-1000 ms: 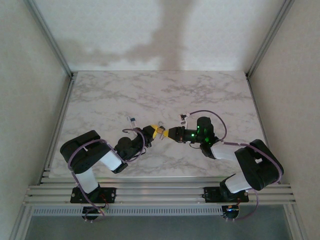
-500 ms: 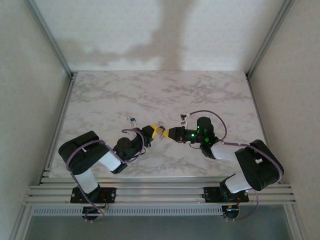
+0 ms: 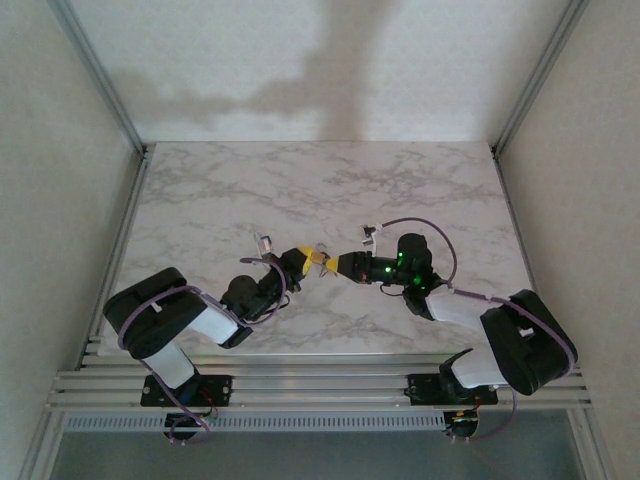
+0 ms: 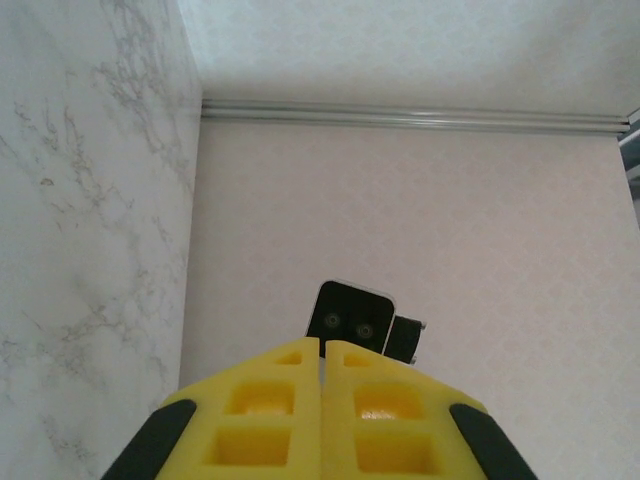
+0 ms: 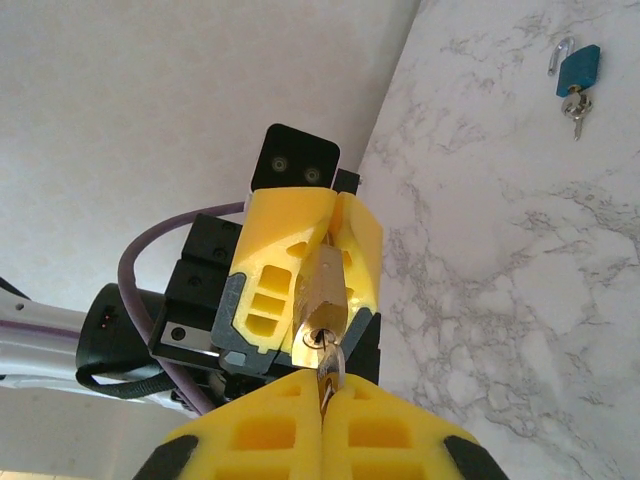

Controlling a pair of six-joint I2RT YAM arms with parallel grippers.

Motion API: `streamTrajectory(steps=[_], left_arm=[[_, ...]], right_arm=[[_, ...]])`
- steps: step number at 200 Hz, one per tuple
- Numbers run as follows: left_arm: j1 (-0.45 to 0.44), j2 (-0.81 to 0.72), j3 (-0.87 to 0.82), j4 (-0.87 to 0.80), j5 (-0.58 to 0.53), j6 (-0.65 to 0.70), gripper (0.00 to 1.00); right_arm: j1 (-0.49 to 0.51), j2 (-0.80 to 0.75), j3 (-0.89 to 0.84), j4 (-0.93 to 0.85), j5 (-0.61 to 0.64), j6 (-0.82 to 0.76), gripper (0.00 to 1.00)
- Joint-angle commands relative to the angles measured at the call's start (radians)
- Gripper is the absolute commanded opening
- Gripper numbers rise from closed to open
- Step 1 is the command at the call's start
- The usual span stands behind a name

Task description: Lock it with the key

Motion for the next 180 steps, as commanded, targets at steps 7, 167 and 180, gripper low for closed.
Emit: streamTrajectory(steps=[7, 167, 180], left_arm=[[0.032, -0.04, -0.016, 0.003, -0.072, 0.022, 0.0], [0.075, -0.184, 0.148, -0.478, -0.026, 0.254, 0.0], [0.076, -0.143, 0.215, -0.547, 0.008, 0.285, 0.0]], right_arm=[[-0.028, -0.043, -0.002, -0.003, 0.01, -0.023, 0.0], [-0.11, -0.198, -0.002, -0.197, 0.03, -0.084, 0.0], [-0.132, -0.259, -0.033, -0.268, 0.083, -0.121, 0.0]])
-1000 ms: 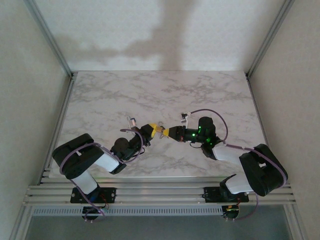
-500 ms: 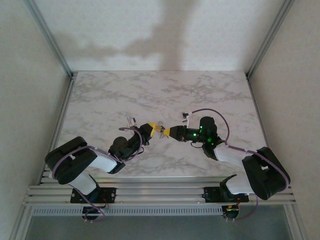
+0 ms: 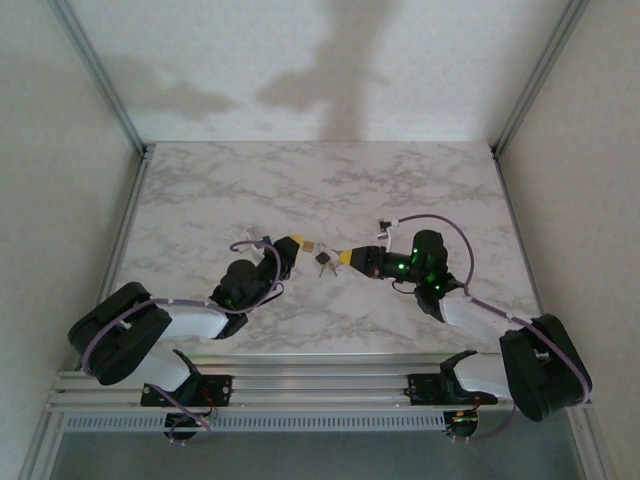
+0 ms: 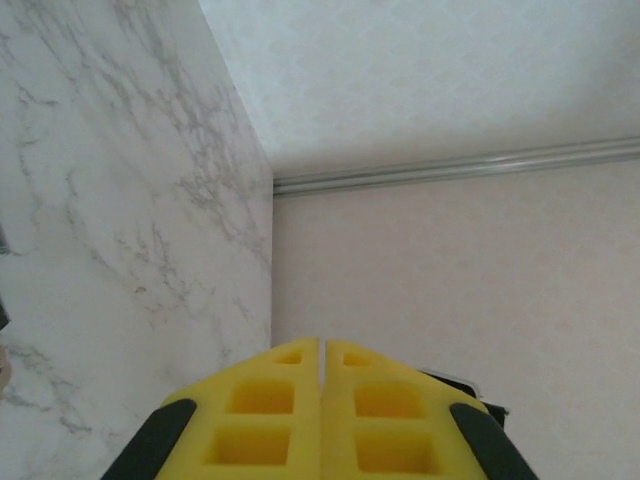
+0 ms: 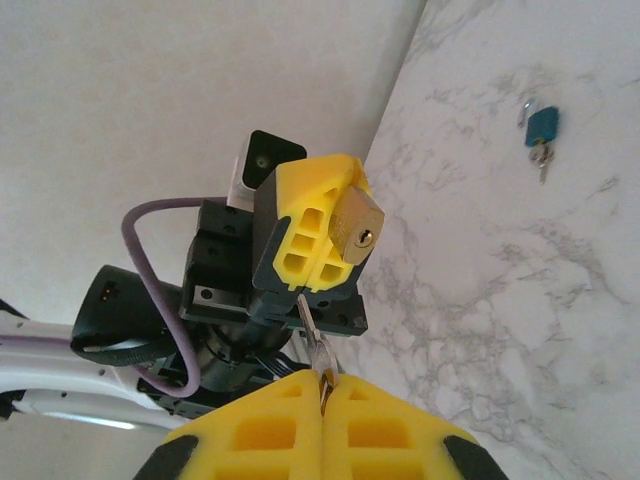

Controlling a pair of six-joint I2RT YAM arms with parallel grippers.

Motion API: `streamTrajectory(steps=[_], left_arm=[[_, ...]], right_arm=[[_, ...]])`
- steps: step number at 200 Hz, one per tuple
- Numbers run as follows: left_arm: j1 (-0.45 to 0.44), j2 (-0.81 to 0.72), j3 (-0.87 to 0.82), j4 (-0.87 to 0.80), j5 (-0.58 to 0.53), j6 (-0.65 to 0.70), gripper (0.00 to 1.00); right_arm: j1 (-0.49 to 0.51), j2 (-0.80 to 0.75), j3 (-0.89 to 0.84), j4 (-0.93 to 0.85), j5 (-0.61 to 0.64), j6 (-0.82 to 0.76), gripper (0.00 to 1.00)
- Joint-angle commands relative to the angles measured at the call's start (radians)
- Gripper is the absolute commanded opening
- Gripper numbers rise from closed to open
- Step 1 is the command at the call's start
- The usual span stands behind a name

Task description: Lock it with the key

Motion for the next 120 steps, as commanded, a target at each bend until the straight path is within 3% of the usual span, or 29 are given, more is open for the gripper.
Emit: streamTrajectory(steps=[1, 58, 120], left_arm=[[0.009, 0.05, 0.119, -0.12, 0.07, 0.089, 0.0], [0.001, 0.286, 0.459, -0.477, 0.168, 0.258, 0.0], [-0.026, 0.57, 0.876, -0.91, 0.152, 0.434, 0.0]], right_arm=[[-0.038, -0.101, -0.035, -0.108, 0.085, -0.074, 0.0], [-0.108, -0.405, -0.11, -0.338, 0.382, -0.166, 0.0], [-0.128, -0.552, -0.148, -0.414, 0.522, -0.179, 0.0]])
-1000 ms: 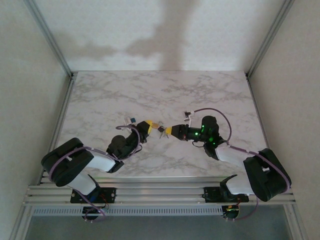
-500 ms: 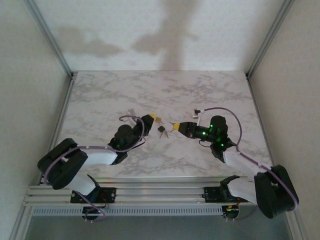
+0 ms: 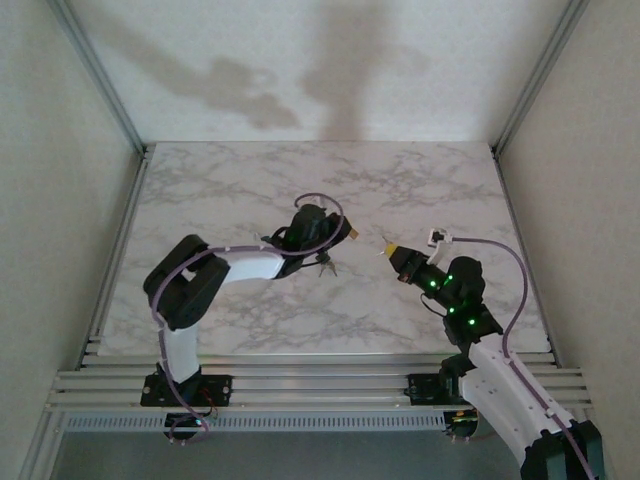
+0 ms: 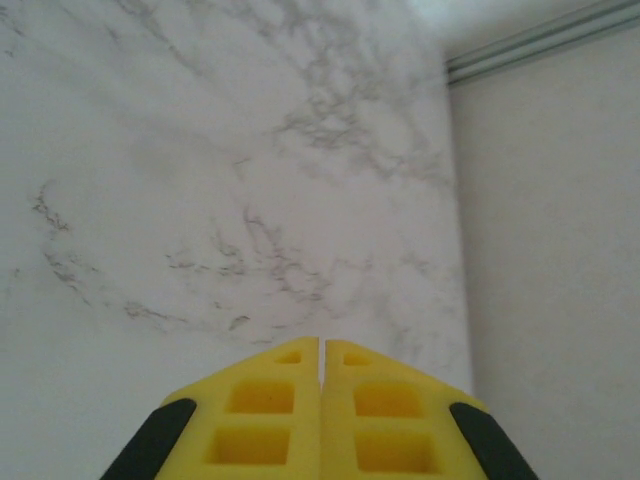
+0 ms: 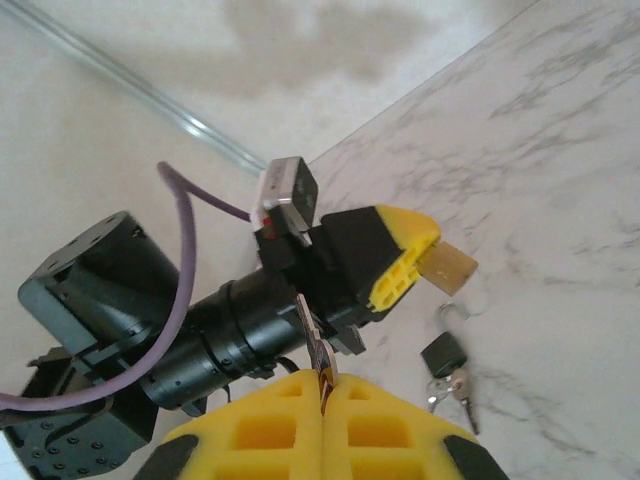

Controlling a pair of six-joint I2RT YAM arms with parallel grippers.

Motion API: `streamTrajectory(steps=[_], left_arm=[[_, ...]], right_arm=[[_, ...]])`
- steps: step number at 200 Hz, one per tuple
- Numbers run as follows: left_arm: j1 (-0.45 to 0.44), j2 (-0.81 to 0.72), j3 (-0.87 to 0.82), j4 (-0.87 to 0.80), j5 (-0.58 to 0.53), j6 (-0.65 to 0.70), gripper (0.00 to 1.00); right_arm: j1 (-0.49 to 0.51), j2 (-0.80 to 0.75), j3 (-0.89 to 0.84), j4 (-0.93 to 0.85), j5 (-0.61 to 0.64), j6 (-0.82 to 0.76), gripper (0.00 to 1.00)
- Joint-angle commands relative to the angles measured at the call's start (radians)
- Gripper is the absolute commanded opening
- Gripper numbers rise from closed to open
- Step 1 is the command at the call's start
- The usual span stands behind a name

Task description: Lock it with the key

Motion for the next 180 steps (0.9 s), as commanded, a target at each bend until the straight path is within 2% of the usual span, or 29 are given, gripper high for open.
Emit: streamTrajectory(steps=[1, 62, 180], left_arm=[[-0.016, 0.09, 0.149, -0.235, 0.001, 0.11, 0.0], [-0.048, 0.311, 0.466, -0.476, -0.006, 0.169, 0.0], [-0.059, 0.482, 0.689, -0.631, 0.001, 0.182, 0.0]], right_arm=[[-0.009, -0.018, -0.013, -0.04, 0.078, -0.025, 0.0], [-0.016, -0.048, -0.014, -0.071, 0.091, -0.027, 0.0], [-0.018, -0.058, -0.017, -0.076, 0.096, -0.021, 0.0]])
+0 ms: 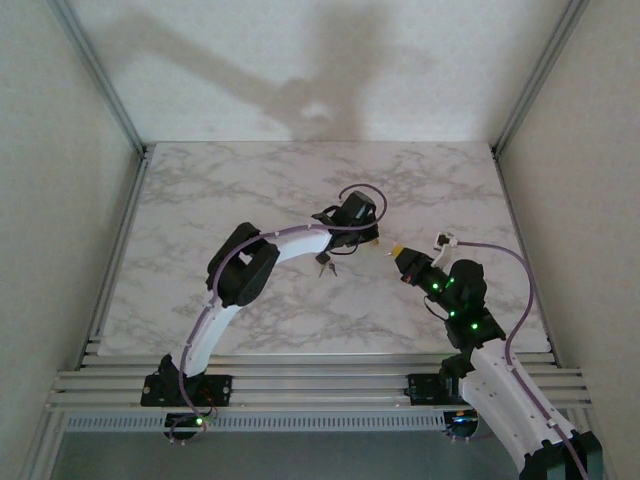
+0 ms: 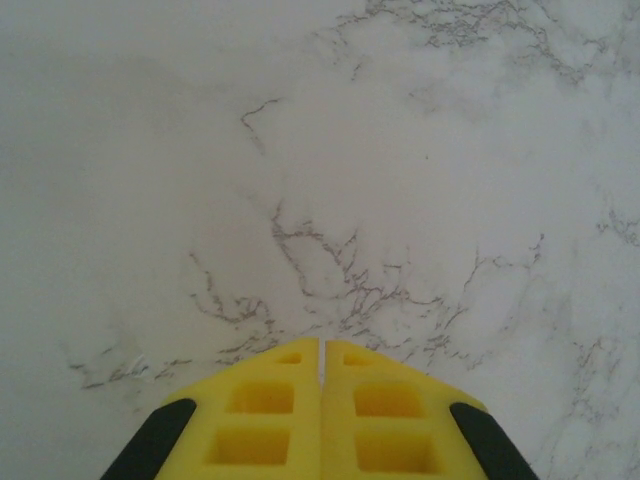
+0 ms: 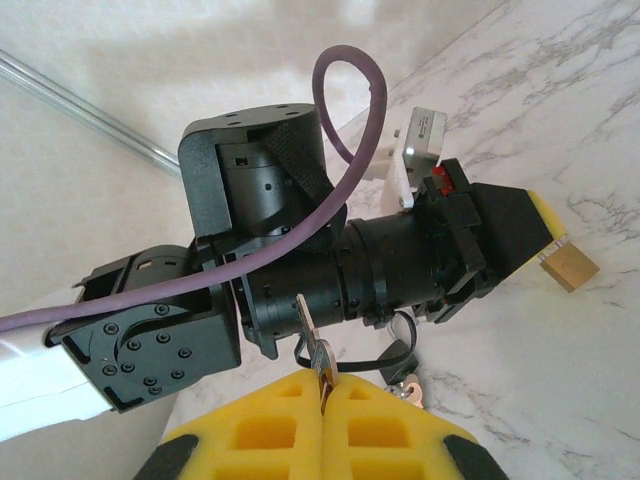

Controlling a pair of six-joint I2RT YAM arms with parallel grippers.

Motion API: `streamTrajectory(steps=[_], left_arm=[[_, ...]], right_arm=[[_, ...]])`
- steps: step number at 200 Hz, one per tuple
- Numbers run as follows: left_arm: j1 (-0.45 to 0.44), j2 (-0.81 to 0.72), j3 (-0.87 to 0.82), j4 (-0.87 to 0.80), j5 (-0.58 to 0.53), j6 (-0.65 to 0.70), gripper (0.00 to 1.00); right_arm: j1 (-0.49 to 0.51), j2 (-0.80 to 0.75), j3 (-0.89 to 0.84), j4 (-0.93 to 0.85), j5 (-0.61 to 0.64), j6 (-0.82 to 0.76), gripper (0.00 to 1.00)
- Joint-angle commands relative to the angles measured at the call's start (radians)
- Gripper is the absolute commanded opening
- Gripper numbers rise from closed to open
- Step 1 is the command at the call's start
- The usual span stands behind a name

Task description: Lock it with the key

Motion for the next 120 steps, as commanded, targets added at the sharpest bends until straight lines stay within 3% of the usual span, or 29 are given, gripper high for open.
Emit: streamTrajectory(steps=[1, 22, 84, 120], left_arm=[[-0.01, 0.053, 0.039, -0.094, -0.004, 0.029, 0.0], [-0.008, 0.055, 0.041, -0.107, -0.011, 0.036, 0.0], [-0.008, 0.059, 0.075, -0.158, -0.023, 0.068, 0.29], [-0.006, 0.063, 0.123, -0.219, -0.044, 0.099, 0.35]], right_arm=[[-0.005, -0.011, -0.012, 0.007, 0.019, -0.013, 0.0], [-0.006, -0.01, -0.015, 0.01, 0.021, -0.013, 0.0], [-0.007, -0.005, -0.015, 0.01, 0.021, -0.01, 0.0], [-0.007, -0.004, -0.017, 0.008, 0.028, -0.012, 0.0]])
